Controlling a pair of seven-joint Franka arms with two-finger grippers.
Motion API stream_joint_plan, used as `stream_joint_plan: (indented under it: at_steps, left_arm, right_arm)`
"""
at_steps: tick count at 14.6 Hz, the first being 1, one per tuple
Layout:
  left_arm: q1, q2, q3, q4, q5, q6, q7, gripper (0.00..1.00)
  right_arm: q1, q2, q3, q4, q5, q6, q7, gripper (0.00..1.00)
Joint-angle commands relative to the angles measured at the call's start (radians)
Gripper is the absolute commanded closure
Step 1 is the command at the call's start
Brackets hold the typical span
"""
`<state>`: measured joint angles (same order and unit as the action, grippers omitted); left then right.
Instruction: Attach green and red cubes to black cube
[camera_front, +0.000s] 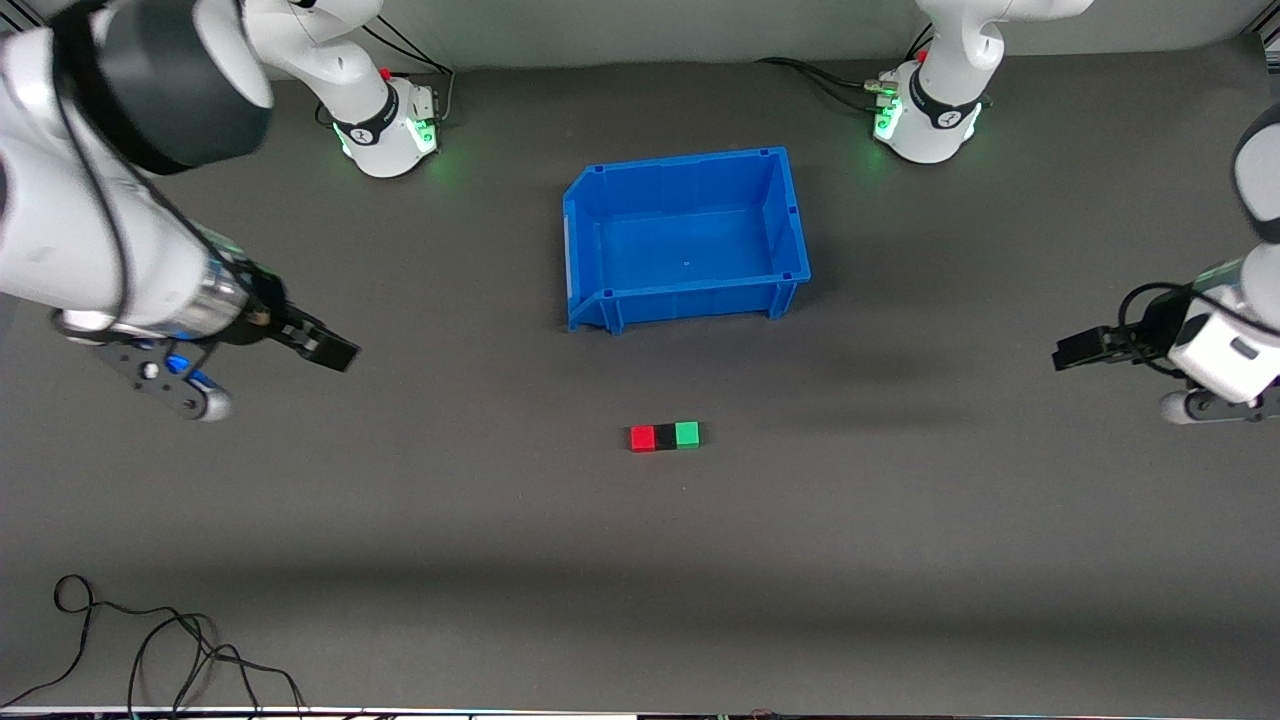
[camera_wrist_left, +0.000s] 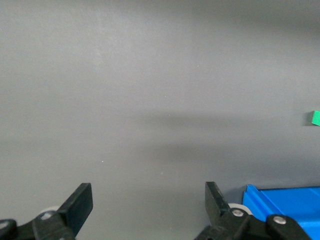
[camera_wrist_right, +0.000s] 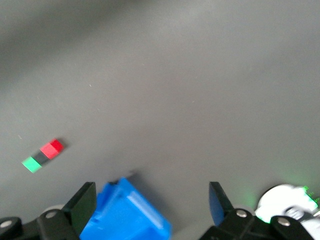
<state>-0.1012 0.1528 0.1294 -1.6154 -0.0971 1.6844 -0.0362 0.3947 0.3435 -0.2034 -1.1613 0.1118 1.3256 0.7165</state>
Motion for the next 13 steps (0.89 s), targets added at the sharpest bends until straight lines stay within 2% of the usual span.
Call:
stream_joint_plan:
  at_steps: [1, 5, 7, 11, 13]
  left_arm:
    - [-0.009, -0.044, -0.001, 0.054, 0.017, -0.068, 0.016, 0.00]
    - [-0.012, -0.091, -0.005, 0.055, 0.022, -0.098, -0.004, 0.00]
    - [-0.015, -0.101, -0.010, 0.055, 0.028, -0.109, -0.039, 0.00]
    - [0.083, -0.108, -0.128, 0.055, 0.030, -0.111, -0.047, 0.00]
    - [0.094, -0.111, -0.134, 0.055, 0.031, -0.111, -0.036, 0.00]
  right_arm:
    - [0.010, -0.083, -0.056, -0.107, -0.014, 0.009, -0.251, 0.01]
    - [0.010, -0.104, -0.079, -0.147, -0.069, 0.032, -0.520, 0.01]
    - [0.012, -0.106, -0.087, -0.156, -0.070, 0.050, -0.552, 0.01]
    - [0.012, -0.162, -0.099, -0.248, -0.070, 0.113, -0.592, 0.01]
    - [0.013, -0.164, -0.099, -0.251, -0.070, 0.115, -0.592, 0.01]
